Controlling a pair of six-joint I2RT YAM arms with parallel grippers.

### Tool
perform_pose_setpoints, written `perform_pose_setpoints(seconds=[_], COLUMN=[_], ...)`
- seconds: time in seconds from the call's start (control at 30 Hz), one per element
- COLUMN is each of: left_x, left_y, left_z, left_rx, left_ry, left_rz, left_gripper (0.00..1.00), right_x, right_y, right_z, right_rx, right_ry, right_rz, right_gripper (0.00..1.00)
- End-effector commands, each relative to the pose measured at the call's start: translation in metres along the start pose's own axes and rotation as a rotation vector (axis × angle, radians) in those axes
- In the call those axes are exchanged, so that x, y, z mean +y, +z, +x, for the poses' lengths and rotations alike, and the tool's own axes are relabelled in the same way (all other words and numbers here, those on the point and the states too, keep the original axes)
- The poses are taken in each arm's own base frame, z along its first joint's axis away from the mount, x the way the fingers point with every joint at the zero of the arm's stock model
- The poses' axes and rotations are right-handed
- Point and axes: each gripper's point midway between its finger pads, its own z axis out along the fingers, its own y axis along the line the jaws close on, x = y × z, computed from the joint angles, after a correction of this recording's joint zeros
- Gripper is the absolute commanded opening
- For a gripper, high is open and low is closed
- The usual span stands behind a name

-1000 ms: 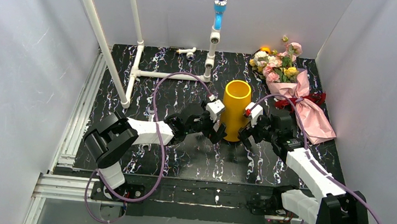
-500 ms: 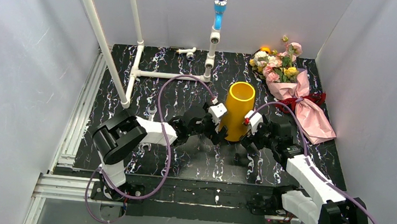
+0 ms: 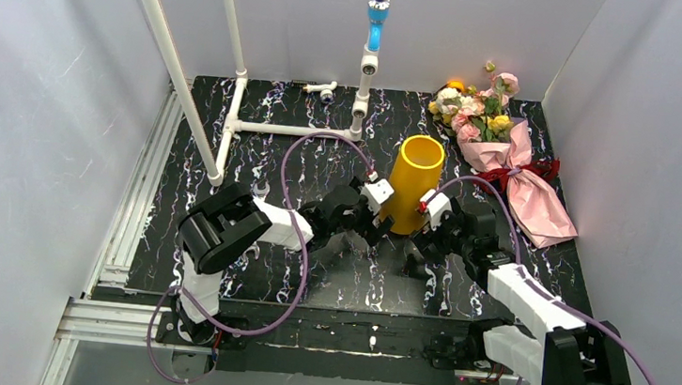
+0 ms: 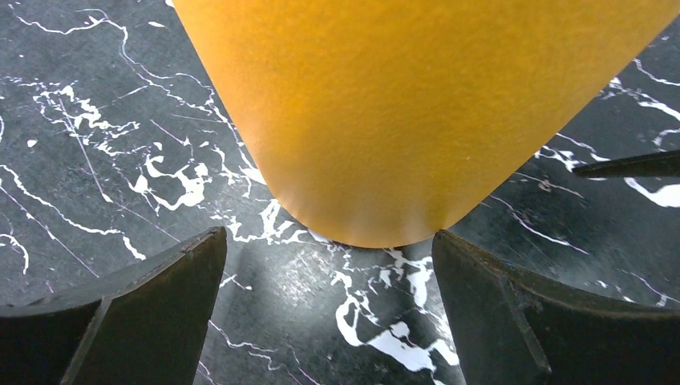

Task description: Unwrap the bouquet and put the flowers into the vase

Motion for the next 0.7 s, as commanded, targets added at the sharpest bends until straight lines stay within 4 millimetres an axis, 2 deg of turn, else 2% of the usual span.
perform_pose_setpoints(seconds=[0.0,0.13,0.33,0.5,0.67], left_x=[0.023,0.031,0.058,0.08,0.1], left_y=[0.011,0.017,0.026,0.034,0.04], left_z=[-0.03,-0.028,-0.028,-0.033,-0.035], left_rx=[-0.078,-0.073,-0.065,-0.067,-0.068], left_ry=[0.009,0.01,-0.014,-0.03,-0.03], left_rz=[-0.111,-0.14,-0.211,-0.255,-0.28], left_gripper=[1.0,1.0,1.0,1.0,1.0], right_x=[-0.019,-0.025,-0.039,-0.042,-0.052], right_y=[0.009,0.016,0.03,0.053,0.081], right_z=[-0.011,-0.01,-0.014,-0.024,-0.028], right_rx=[-0.047,-0.047,-0.047,-0.062,-0.024], right_ry=[0.014,0.029,0.067,0.109,0.154], right_rz=[0.085,0.109,0.145,0.106,0.092], right_gripper=[1.0,1.0,1.0,1.0,0.93])
